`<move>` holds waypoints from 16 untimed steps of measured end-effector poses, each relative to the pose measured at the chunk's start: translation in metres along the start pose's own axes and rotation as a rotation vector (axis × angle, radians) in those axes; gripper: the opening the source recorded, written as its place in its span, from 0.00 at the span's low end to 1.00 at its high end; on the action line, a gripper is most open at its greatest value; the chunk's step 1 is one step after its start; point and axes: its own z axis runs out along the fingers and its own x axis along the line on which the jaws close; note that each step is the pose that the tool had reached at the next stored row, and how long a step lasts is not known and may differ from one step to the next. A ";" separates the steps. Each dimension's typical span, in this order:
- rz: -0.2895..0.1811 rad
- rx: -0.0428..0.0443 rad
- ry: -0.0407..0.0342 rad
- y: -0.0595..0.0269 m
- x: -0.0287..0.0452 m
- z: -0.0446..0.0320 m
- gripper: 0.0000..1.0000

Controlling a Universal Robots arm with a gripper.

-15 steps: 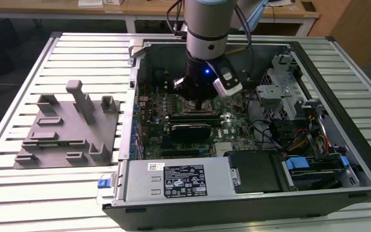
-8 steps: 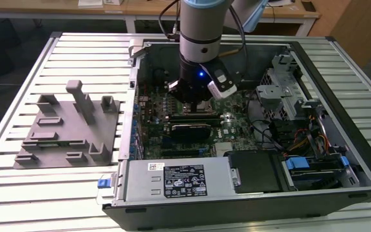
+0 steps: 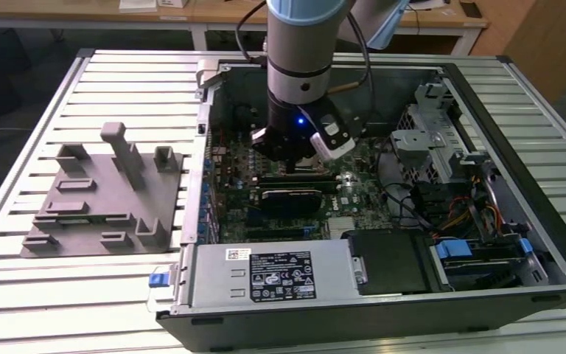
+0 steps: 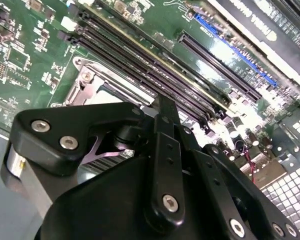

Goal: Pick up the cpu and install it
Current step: 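Install the second cpu locking lever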

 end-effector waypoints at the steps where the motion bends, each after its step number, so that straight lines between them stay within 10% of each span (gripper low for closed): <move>1: 0.000 -0.0052 -0.0005 -0.0013 0.0010 0.0004 0.11; 16: 0.001 -0.0666 -0.0054 -0.0075 0.0088 0.0111 0.11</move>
